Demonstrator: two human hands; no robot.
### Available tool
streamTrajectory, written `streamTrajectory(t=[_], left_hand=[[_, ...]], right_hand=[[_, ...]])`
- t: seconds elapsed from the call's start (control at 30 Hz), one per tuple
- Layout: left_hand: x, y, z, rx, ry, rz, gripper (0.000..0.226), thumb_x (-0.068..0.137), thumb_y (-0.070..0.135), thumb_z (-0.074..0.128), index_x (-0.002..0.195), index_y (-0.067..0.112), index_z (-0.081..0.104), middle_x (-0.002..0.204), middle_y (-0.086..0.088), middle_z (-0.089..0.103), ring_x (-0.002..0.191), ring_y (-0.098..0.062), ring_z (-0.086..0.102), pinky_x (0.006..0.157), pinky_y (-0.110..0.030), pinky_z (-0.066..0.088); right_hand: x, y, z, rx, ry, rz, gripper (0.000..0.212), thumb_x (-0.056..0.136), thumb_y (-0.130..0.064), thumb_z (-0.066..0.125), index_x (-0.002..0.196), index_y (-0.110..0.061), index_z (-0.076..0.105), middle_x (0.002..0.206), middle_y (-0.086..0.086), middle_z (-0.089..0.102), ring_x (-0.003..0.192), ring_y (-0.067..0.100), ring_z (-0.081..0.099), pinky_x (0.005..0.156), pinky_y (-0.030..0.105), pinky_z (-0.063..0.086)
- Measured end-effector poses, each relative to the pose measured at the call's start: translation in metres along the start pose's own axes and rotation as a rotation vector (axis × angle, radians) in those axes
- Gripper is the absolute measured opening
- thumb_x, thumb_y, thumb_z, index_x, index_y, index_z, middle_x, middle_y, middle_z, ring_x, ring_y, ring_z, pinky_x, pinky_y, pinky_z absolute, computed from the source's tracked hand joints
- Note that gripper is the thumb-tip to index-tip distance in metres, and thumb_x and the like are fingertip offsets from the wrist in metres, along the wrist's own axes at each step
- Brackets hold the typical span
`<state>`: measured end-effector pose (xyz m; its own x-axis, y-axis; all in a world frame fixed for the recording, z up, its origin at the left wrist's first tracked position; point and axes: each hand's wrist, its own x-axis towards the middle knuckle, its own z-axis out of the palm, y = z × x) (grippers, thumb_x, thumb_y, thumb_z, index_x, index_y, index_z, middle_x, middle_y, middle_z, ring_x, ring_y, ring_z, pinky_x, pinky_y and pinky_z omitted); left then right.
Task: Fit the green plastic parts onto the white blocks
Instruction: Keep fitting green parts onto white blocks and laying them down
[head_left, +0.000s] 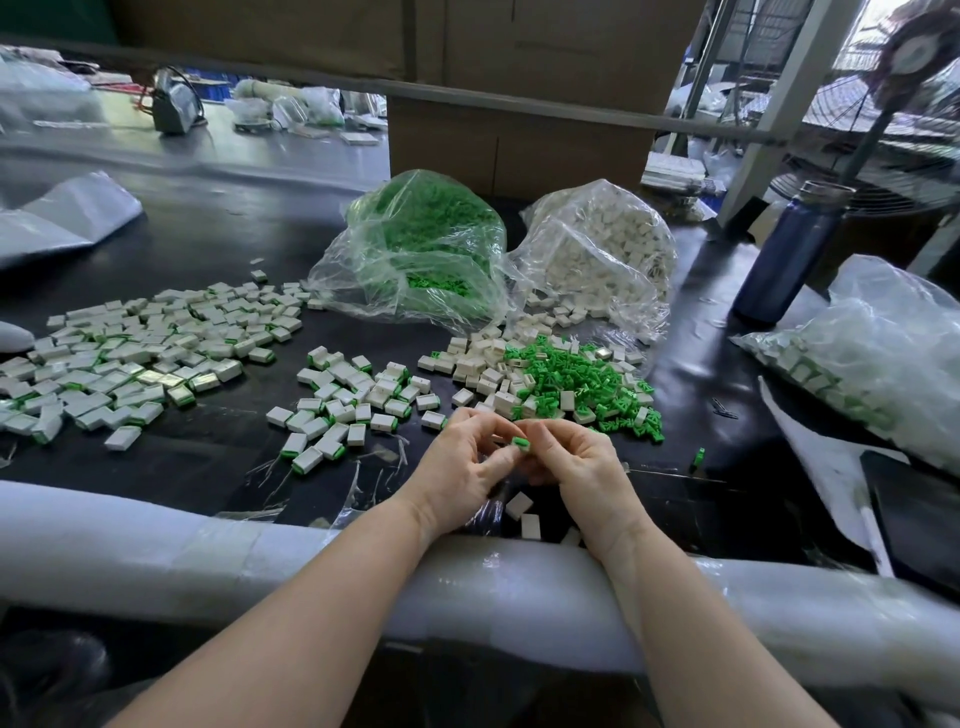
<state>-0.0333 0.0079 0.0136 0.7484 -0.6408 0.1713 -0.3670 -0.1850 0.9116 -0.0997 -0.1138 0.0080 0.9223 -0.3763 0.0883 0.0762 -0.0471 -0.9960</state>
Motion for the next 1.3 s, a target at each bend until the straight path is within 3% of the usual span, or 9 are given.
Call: streamTrajectory(t=[0.17, 0.27, 0.37, 0.57, 0.67, 0.77, 0.97, 1.1, 1.3], left_hand=[[0.002, -0.003, 0.001, 0.075, 0.037, -0.003, 0.015, 0.088, 0.014, 0.061, 0.101, 0.005, 0.064, 0.099, -0.003, 0.046, 0.076, -0.012, 0.05, 0.07, -0.01, 0.044], [0.002, -0.004, 0.002, 0.088, 0.018, -0.004, 0.017, 0.088, 0.013, 0.061, 0.102, 0.003, 0.064, 0.101, -0.004, 0.046, 0.076, -0.012, 0.05, 0.074, -0.015, 0.046], [0.001, -0.006, 0.003, 0.109, 0.017, 0.0, 0.014, 0.088, 0.012, 0.061, 0.1, 0.005, 0.064, 0.097, 0.001, 0.044, 0.069, -0.006, 0.046, 0.069, -0.008, 0.041], [0.001, -0.008, 0.002, 0.108, 0.033, 0.007, 0.01, 0.088, 0.015, 0.062, 0.096, 0.013, 0.065, 0.092, 0.001, 0.058, 0.073, -0.009, 0.055, 0.07, -0.01, 0.045], [0.001, -0.009, 0.001, 0.039, 0.121, -0.04, 0.008, 0.088, 0.014, 0.062, 0.089, 0.021, 0.063, 0.081, -0.003, 0.066, 0.073, -0.014, 0.063, 0.07, -0.023, 0.054], [0.002, -0.012, -0.002, -0.003, 0.263, -0.106, 0.016, 0.09, 0.008, 0.057, 0.098, 0.021, 0.062, 0.078, 0.004, 0.064, 0.065, -0.007, 0.064, 0.061, -0.016, 0.053], [0.004, -0.014, -0.007, 0.115, 0.462, -0.162, 0.029, 0.089, 0.006, 0.057, 0.115, 0.018, 0.063, 0.11, -0.005, 0.059, 0.089, -0.014, 0.06, 0.087, -0.026, 0.051], [0.005, -0.016, -0.006, 0.266, 0.429, -0.187, 0.036, 0.09, 0.011, 0.057, 0.126, 0.012, 0.055, 0.129, -0.007, 0.037, 0.103, -0.013, 0.045, 0.092, -0.01, 0.028], [0.006, -0.016, -0.002, 0.423, 0.331, -0.258, 0.049, 0.092, 0.018, 0.055, 0.136, 0.003, 0.04, 0.144, -0.011, 0.021, 0.133, -0.026, 0.026, 0.109, -0.024, 0.021]], right_hand=[[0.0, 0.0, -0.004, -0.102, 0.081, -0.072, 0.009, 0.083, -0.002, 0.066, 0.081, -0.011, 0.067, 0.073, 0.004, 0.068, 0.068, 0.016, 0.064, 0.065, 0.032, 0.057], [0.0, 0.0, -0.004, -0.156, 0.077, -0.091, 0.013, 0.081, 0.0, 0.068, 0.075, -0.011, 0.067, 0.066, -0.001, 0.066, 0.063, 0.009, 0.061, 0.059, 0.023, 0.053], [0.0, 0.002, -0.004, -0.213, 0.086, -0.071, 0.016, 0.082, -0.001, 0.067, 0.072, -0.014, 0.065, 0.062, -0.005, 0.064, 0.055, 0.002, 0.058, 0.052, 0.016, 0.047], [0.003, 0.004, -0.004, -0.304, 0.111, -0.072, 0.017, 0.085, -0.008, 0.064, 0.073, -0.02, 0.063, 0.069, -0.004, 0.063, 0.063, 0.007, 0.057, 0.06, 0.027, 0.05], [0.002, 0.004, -0.006, -0.365, 0.216, -0.116, 0.019, 0.085, -0.011, 0.065, 0.072, -0.024, 0.062, 0.069, -0.008, 0.063, 0.064, 0.001, 0.056, 0.063, 0.015, 0.046], [0.003, 0.005, -0.008, -0.399, 0.296, -0.069, 0.019, 0.084, -0.012, 0.066, 0.071, -0.024, 0.061, 0.07, -0.008, 0.062, 0.065, 0.002, 0.055, 0.062, 0.014, 0.043], [0.005, 0.006, -0.01, -0.494, 0.379, -0.006, 0.009, 0.085, -0.014, 0.065, 0.077, -0.017, 0.064, 0.077, -0.001, 0.064, 0.079, 0.017, 0.058, 0.076, 0.031, 0.049], [0.005, 0.006, -0.011, -0.547, 0.415, 0.016, 0.009, 0.086, -0.011, 0.062, 0.082, -0.018, 0.064, 0.086, 0.0, 0.065, 0.087, 0.018, 0.059, 0.08, 0.03, 0.048], [0.005, 0.008, -0.011, -0.583, 0.407, 0.063, 0.012, 0.088, -0.011, 0.06, 0.097, -0.014, 0.067, 0.1, 0.005, 0.066, 0.099, 0.02, 0.058, 0.09, 0.033, 0.047]])
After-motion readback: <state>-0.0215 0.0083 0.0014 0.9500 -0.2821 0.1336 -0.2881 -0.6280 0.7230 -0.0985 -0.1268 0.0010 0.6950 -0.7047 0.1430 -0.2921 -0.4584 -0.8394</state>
